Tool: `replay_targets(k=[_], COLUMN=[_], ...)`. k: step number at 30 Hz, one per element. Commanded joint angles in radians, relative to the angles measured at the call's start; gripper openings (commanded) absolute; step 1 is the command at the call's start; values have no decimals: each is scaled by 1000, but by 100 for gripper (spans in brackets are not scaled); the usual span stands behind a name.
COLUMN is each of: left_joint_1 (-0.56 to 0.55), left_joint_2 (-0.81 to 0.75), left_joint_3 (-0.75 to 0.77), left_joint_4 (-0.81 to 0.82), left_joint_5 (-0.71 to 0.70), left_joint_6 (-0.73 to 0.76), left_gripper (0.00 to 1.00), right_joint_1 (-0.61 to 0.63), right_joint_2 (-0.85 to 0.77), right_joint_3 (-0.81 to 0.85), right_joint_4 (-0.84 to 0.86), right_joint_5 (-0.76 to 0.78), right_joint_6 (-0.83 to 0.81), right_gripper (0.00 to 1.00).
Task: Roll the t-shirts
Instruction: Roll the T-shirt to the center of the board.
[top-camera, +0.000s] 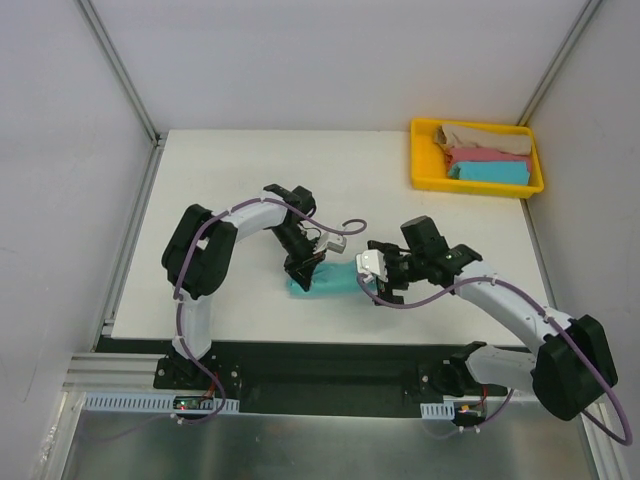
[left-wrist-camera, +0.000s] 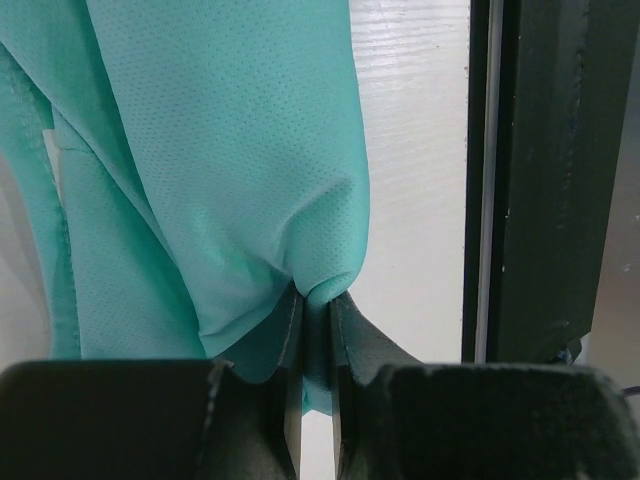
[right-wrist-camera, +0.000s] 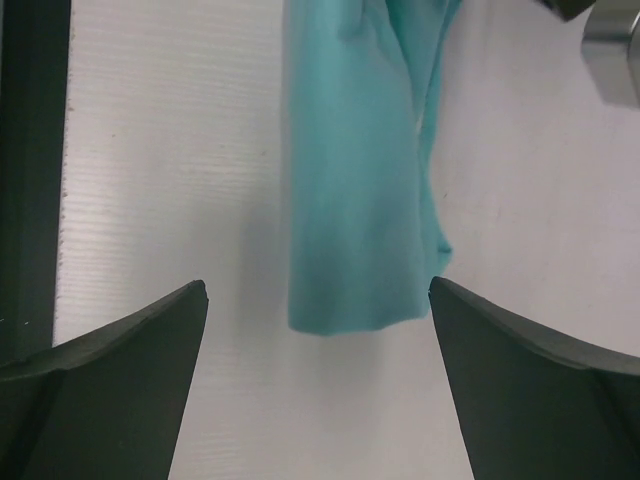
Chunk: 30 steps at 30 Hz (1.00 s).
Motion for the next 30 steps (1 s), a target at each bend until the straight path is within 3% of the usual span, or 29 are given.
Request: replay_targets(k=[1,10,13,16,19,21,22,23,30], left_joint_1=[3,4,9,18,35,44,53,58,110], left_joint_2=[12,32,41,55,71,75,81,86,167], left_joint_3=[25,54,67,76,87,90,91,94,156], left_joint_4=[-57,-67,-77,-95,-132,-173,-193,-225,-379], left_joint_5=[61,65,68,78,99,125,136,148,285], left_joint_6=[-10,-13,-8,-4,2,12,16,22,-17], left_gripper=[0,0,0,0,0,0,0,0,0], right_joint_1=[47,73,84,102,117,117,111,105,19], right_joint_2=[33,178,217,241,284,333,349,382,586], right_joint_3=[16,18,16,15,47,111,134,188,458], right_joint_4=[144,176,175,183,141,69,34,-44,-536], right_joint_5=[38,78,87,110,151,155,147,129,-42], right_joint_6=[-41,-66,-75,-77,-58,-51,-52,-55,-158], right_gripper=[96,99,93,79,60,44,31,26,19])
